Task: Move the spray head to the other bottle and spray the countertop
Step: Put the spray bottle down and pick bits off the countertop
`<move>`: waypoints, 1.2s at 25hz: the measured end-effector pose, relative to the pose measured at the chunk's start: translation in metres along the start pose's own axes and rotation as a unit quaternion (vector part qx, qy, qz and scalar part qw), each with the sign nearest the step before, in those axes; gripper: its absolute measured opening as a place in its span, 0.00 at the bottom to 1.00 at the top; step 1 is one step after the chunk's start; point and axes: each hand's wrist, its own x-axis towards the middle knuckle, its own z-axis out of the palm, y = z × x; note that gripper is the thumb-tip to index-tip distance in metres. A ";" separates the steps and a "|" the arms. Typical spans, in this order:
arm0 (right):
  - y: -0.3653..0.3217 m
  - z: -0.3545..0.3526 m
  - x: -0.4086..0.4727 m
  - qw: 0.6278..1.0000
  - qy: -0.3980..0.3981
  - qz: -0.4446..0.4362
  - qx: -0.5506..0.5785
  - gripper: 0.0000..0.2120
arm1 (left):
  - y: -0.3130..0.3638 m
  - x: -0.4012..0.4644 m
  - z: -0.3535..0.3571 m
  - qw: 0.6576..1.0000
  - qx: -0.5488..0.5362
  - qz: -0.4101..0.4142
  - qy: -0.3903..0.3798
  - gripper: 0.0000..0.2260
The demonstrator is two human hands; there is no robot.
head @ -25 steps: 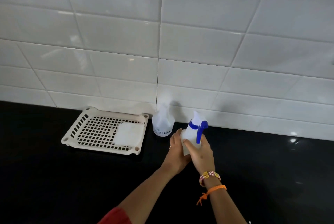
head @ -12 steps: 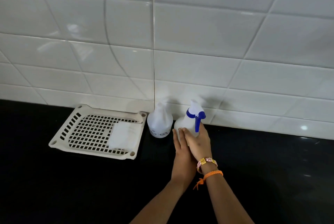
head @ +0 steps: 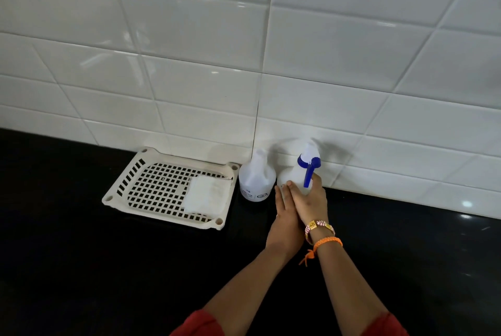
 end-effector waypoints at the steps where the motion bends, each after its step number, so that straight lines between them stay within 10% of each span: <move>1: -0.004 0.000 -0.004 1.000 0.000 0.009 0.005 0.32 | -0.003 -0.008 -0.006 1.000 -0.015 0.016 -0.020 0.37; 6: -0.021 0.026 -0.080 0.951 0.149 0.161 0.218 0.31 | -0.054 -0.069 -0.051 0.991 -0.119 0.057 0.038 0.23; 9: -0.038 0.068 -0.135 0.974 0.012 0.082 0.213 0.09 | -0.086 -0.089 -0.098 0.973 -0.169 0.009 0.159 0.19; 12: -0.063 0.104 -0.131 0.986 -0.088 -0.140 -0.015 0.08 | -0.110 -0.090 -0.138 0.964 -0.161 -0.026 0.210 0.15; 15: -0.080 0.139 -0.097 0.914 -0.138 -0.245 -0.292 0.12 | -0.135 -0.077 -0.169 0.966 0.047 -0.046 0.249 0.16; 21: -0.079 0.172 -0.069 0.848 -0.205 -0.230 -0.431 0.17 | -0.164 -0.032 -0.184 0.926 0.358 -0.119 -0.007 0.26; 30: -0.065 0.172 -0.067 0.863 -0.154 -0.265 -0.401 0.12 | -0.169 -0.027 -0.172 0.931 0.345 -0.118 -0.013 0.26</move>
